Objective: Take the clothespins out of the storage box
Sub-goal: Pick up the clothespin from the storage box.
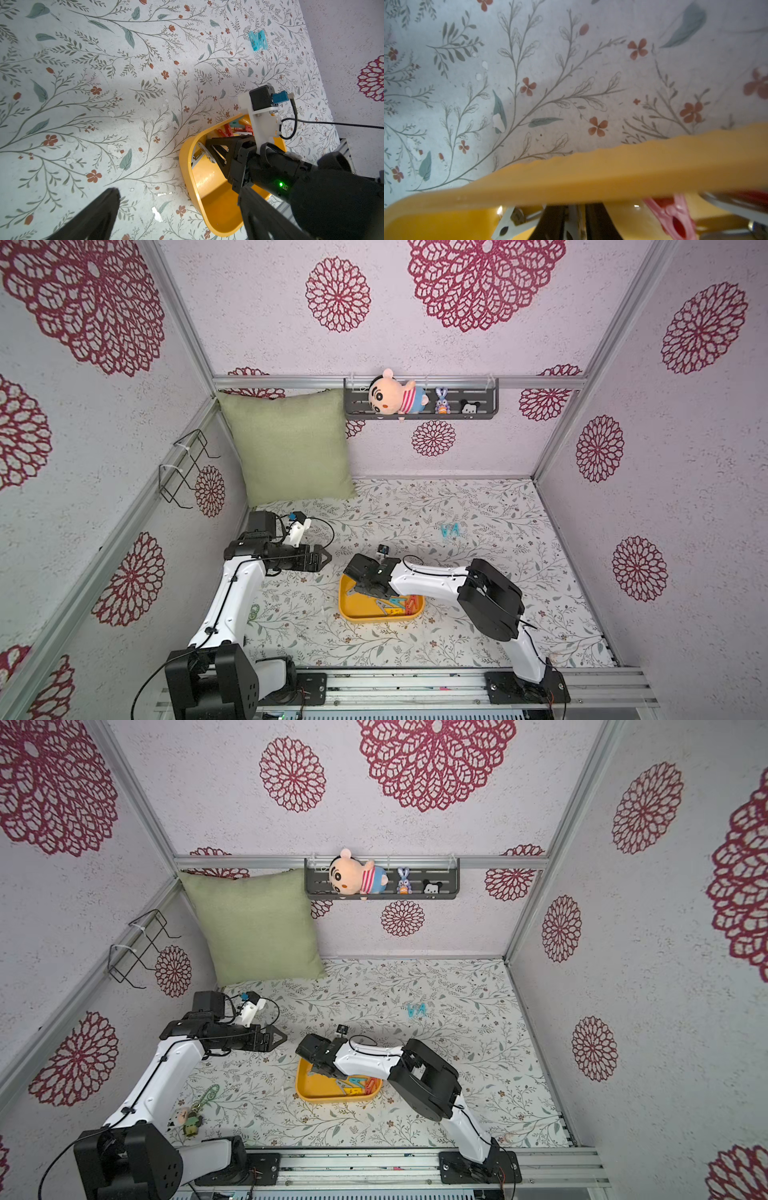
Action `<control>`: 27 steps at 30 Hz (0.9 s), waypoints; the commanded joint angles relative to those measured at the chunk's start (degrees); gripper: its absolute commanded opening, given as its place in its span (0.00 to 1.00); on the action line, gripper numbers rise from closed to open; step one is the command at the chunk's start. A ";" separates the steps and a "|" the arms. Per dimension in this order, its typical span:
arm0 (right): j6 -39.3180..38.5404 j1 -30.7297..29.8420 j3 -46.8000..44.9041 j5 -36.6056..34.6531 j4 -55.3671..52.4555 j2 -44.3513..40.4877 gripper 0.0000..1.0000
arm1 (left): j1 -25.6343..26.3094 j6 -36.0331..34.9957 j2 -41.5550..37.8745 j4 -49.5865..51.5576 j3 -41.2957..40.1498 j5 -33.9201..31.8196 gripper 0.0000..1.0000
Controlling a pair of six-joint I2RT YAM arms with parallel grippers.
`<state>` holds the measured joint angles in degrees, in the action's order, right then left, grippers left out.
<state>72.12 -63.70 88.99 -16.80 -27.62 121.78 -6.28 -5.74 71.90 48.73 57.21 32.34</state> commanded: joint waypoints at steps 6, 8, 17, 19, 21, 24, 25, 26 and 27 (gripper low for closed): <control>1.84 0.06 -2.65 0.01 0.17 -2.03 0.12 | -0.57 -0.33 -1.13 -0.38 0.53 0.80 0.97; 1.97 -0.02 -3.27 -0.02 0.19 -2.63 0.08 | -0.57 -0.32 -1.23 -0.39 0.53 0.80 0.97; 1.00 -0.89 -2.97 -1.60 -1.81 -5.51 0.00 | -0.57 -0.25 -1.16 -0.35 0.53 0.80 0.97; 0.18 -1.20 -2.31 -2.12 -2.95 -6.25 0.00 | -0.57 -0.24 -1.23 -0.35 0.53 0.81 0.98; -0.98 -1.59 -1.38 -3.06 -4.37 -7.15 0.00 | -0.57 -0.25 -1.15 -0.38 0.53 0.80 0.97; -2.36 -2.45 0.31 -4.62 -7.36 -8.28 0.00 | -0.57 -0.24 -1.06 -0.34 0.53 0.80 0.97; -2.72 -2.69 0.77 -4.97 -8.28 -8.73 0.00 | -0.57 -0.24 -1.01 -0.40 0.53 0.63 0.97; -3.08 -2.81 1.08 -5.31 -9.05 -9.20 0.00 | -0.57 -0.23 -0.97 -0.39 0.53 0.58 0.97; -3.95 -2.97 1.05 -5.59 -9.22 -9.85 0.00 | -0.57 -0.24 -0.97 -0.40 0.57 0.53 0.97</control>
<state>70.89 -65.93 88.03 -18.96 -32.67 116.64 -6.28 -5.74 71.68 48.73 57.21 32.47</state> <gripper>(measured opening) 0.086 0.974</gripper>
